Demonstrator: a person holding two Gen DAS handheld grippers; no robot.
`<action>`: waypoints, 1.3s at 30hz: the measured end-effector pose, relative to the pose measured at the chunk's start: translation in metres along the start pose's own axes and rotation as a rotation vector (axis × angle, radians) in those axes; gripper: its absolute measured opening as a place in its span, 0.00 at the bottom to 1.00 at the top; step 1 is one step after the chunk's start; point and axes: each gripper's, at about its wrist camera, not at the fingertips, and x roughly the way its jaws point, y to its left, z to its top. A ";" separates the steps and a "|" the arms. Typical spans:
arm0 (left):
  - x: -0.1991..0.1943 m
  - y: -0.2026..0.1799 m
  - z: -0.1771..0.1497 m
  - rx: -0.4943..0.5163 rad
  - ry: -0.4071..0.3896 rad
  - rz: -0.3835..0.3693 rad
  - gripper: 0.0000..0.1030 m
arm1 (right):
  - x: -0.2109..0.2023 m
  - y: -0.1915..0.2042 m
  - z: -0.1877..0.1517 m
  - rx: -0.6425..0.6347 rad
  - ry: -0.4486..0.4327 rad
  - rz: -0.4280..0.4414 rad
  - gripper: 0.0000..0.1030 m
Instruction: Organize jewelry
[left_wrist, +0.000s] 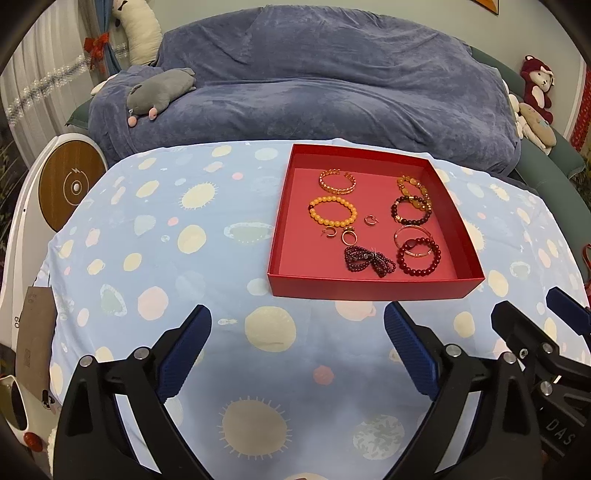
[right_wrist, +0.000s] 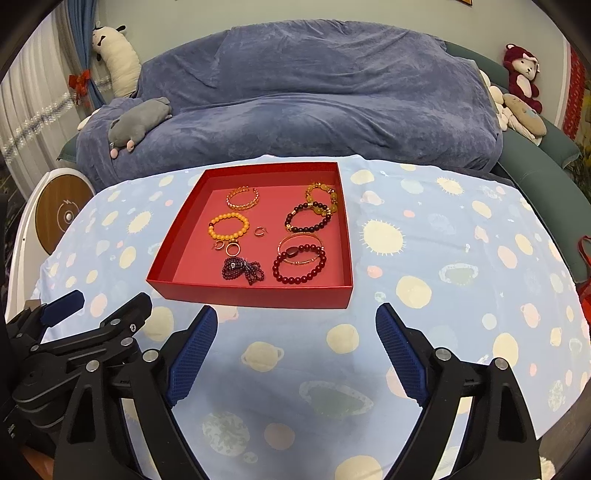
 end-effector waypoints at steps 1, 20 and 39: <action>0.001 0.001 -0.001 0.001 0.002 0.004 0.88 | 0.001 0.000 -0.001 -0.002 0.003 -0.001 0.82; 0.007 0.002 -0.005 0.000 0.012 0.035 0.88 | 0.008 -0.003 -0.006 0.023 0.010 -0.027 0.94; 0.010 0.000 -0.005 0.018 0.024 0.049 0.88 | 0.008 -0.004 -0.006 0.023 0.007 -0.035 0.94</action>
